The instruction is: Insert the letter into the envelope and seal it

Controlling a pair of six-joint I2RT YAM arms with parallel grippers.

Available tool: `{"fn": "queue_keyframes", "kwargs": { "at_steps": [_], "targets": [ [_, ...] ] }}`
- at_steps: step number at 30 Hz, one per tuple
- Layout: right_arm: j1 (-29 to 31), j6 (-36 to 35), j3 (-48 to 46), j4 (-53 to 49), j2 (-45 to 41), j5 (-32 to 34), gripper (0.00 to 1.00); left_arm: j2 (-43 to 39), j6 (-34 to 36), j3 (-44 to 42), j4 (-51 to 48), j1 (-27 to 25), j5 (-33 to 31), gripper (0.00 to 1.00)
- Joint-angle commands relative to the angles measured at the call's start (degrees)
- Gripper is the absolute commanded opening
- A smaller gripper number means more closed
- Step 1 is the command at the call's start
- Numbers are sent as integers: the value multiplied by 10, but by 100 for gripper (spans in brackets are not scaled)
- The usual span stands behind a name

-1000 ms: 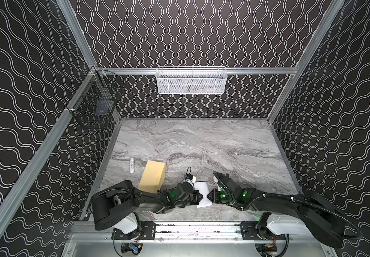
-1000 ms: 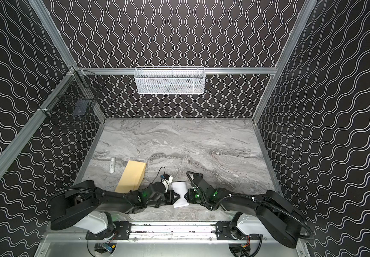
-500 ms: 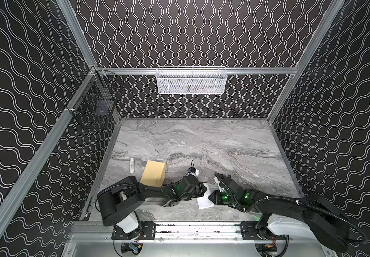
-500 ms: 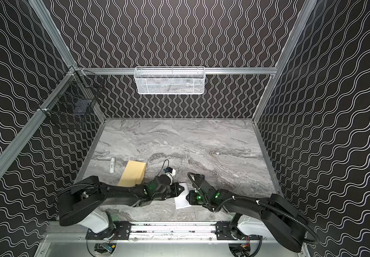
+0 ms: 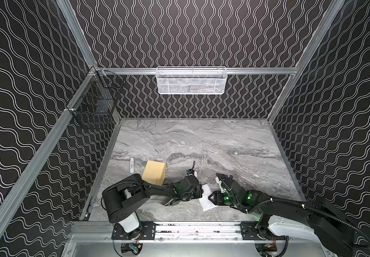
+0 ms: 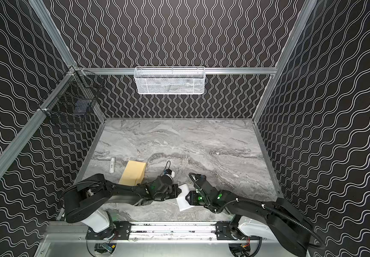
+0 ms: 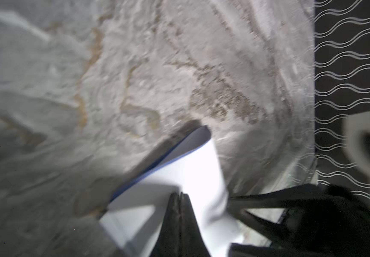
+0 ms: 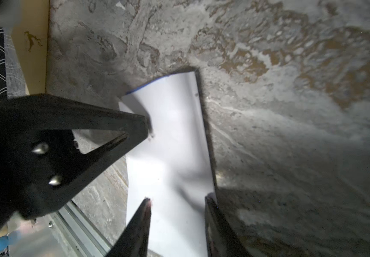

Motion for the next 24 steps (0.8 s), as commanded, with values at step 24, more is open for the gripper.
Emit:
{"fn": "queue_keyframes", "kwargs": {
  "at_steps": [24],
  "targets": [
    [0, 31, -37, -87, -84, -12, 32, 9, -3, -46, 71, -20, -12, 1]
  ]
}}
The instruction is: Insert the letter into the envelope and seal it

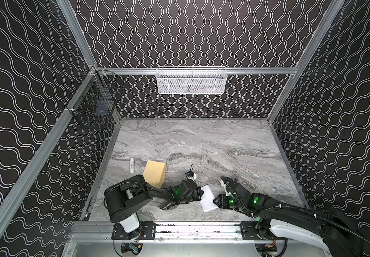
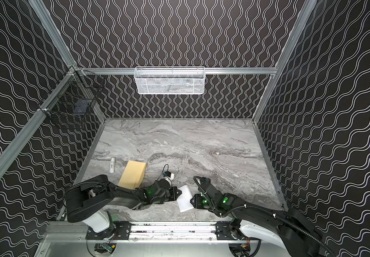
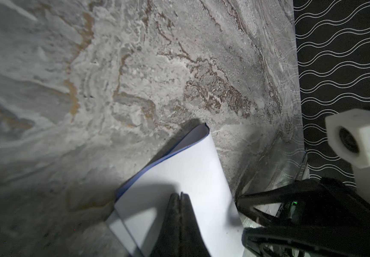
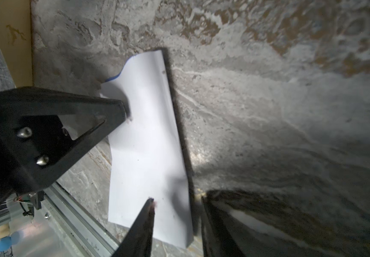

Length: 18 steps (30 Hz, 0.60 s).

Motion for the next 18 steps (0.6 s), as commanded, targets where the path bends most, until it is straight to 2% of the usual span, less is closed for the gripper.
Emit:
{"fn": "queue_keyframes", "kwargs": {
  "at_steps": [1, 4, 11, 14, 18],
  "targets": [
    [2, 5, -3, -18, -1, -11, 30, 3, -3, -5, -19, -1, -1, 1],
    [3, 2, -6, -25, 2, -20, 23, 1, -3, -6, -22, -1, -2, 1],
    [5, 0, 2, -86, 13, 8, 4, 0, -3, -7, -24, -1, -5, 1],
    [5, 1, 17, -131, 11, 37, 1, 2, -2, -9, -23, -1, -6, 1],
    [6, -3, 30, -156, -1, 54, 3, 8, 0, -7, -22, -1, -5, 1]
  ]
}}
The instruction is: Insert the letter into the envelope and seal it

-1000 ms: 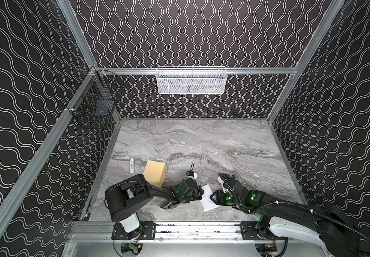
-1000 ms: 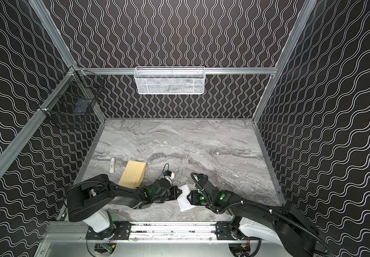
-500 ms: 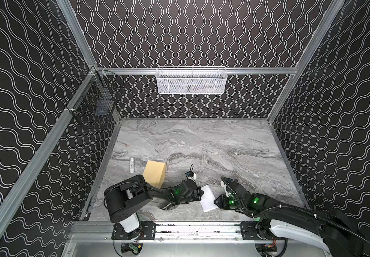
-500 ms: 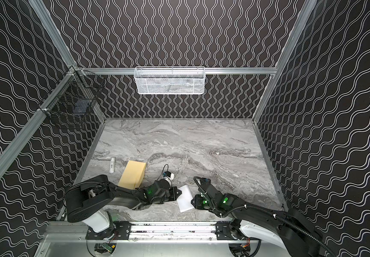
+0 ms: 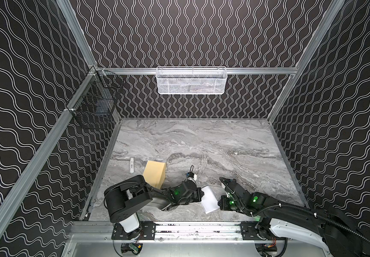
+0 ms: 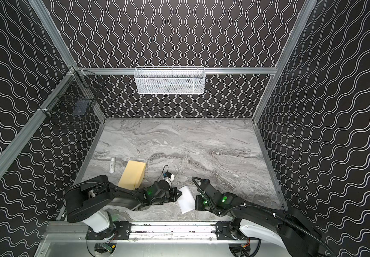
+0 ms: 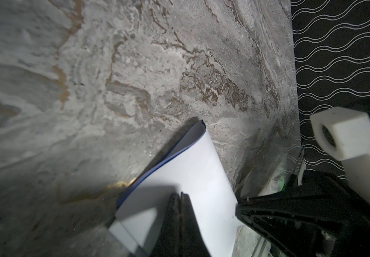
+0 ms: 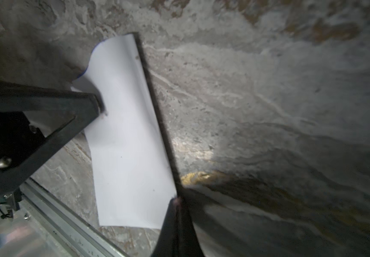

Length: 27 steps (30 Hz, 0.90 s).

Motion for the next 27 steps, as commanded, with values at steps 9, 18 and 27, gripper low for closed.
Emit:
{"fn": "queue_keyframes", "kwargs": {
  "at_steps": [9, 18, 27],
  "targets": [
    [0, 17, 34, -86, -102, 30, 34, 8, 4, 1, -31, 1, -9, 1],
    [-1, 40, -14, 57, -86, -64, 13, 14, 7, 4, -26, 1, -5, 1],
    [0, 61, -50, 58, -43, -52, 7, -1, 16, 11, -45, 1, -10, 1]
  ]
}}
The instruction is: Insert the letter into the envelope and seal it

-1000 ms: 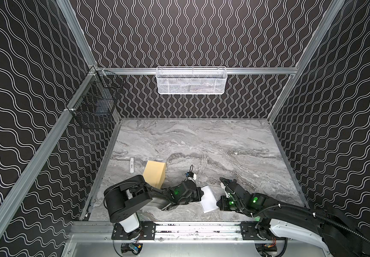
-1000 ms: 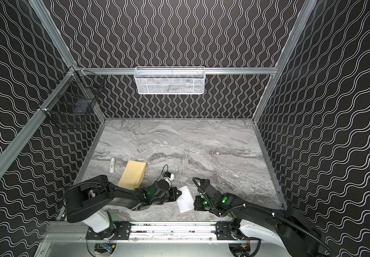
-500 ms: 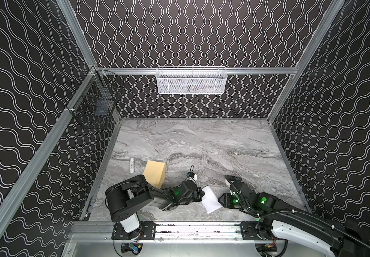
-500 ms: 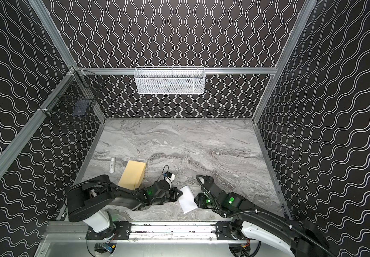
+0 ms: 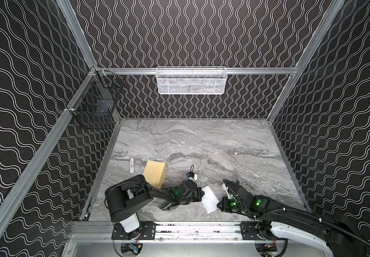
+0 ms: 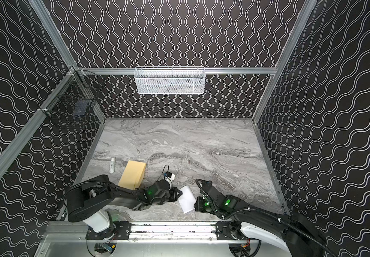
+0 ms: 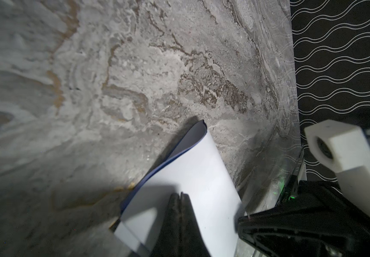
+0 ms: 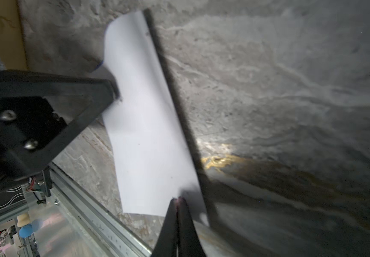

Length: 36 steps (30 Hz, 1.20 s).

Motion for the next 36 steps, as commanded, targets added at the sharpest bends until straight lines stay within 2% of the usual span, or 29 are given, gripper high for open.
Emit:
{"fn": "queue_keyframes", "kwargs": {
  "at_steps": [1, 7, 9, 11, 15, 19, 23, 26, 33, 36],
  "targets": [
    [1, 15, -8, 12, 0, 2, 7, -3, 15, 7, -39, 0, -10, 1],
    [1, 21, -19, 12, 19, 6, 6, -23, 41, 58, -60, 0, 6, 5],
    [1, 26, -21, 22, 26, 3, 5, -36, 42, 72, -69, 0, 11, 10],
    [1, 34, -20, 24, 28, 5, 5, -58, 35, 74, -66, -1, 16, 19],
    [1, 48, -22, 22, 22, 10, 5, -94, 19, 81, -97, -13, 25, 21],
    [1, 56, -21, 24, 21, 10, 5, -82, -18, 60, -65, -39, 37, 18],
    [1, 59, -19, 29, 31, 12, 5, -48, -35, 53, -53, -65, 27, 9],
    [2, 59, -17, 31, 39, 11, 5, -35, -40, 53, -65, -79, 2, 6],
    [2, 63, -11, 19, 38, 16, 5, -16, -50, 49, -102, -93, 0, 1],
    [1, 66, -7, 19, 29, 16, 6, -26, -46, 51, -155, -93, -9, 1]
  ]
}}
